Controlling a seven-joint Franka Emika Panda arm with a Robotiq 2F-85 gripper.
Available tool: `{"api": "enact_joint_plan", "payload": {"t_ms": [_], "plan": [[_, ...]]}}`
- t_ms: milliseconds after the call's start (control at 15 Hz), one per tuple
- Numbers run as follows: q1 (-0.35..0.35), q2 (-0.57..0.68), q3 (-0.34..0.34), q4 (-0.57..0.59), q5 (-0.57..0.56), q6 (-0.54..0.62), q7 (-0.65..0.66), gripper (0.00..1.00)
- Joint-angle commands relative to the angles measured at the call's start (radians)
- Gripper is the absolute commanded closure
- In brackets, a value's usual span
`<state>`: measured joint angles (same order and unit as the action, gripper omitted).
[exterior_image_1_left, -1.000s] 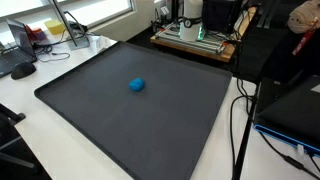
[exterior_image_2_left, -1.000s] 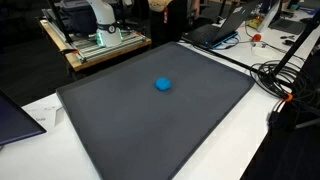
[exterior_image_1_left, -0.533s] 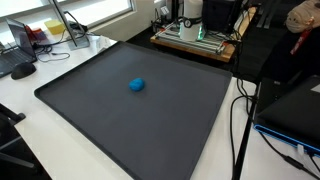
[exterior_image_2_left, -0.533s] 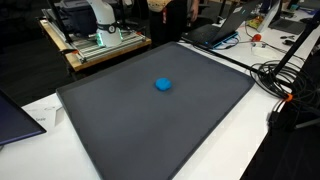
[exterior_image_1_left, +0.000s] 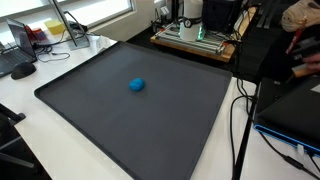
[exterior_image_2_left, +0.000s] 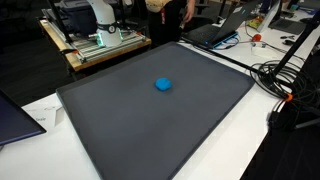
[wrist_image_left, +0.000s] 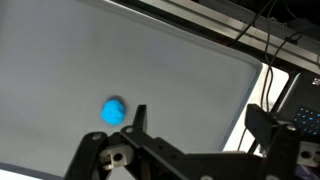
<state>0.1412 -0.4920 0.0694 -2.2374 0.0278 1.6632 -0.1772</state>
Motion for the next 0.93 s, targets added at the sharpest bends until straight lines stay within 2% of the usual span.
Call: {"api": "enact_joint_plan", "payload": {"t_ms": [0, 200, 867], "plan": [[0.022, 0.001, 0.012, 0.007, 0.006, 0.005, -0.022, 0.0], [0.05, 0.001, 0.026, 0.016, 0.011, 0.01, -0.049, 0.0], [0.039, 0.021, 0.005, 0.046, -0.011, -0.004, -0.094, 0.0]]}}
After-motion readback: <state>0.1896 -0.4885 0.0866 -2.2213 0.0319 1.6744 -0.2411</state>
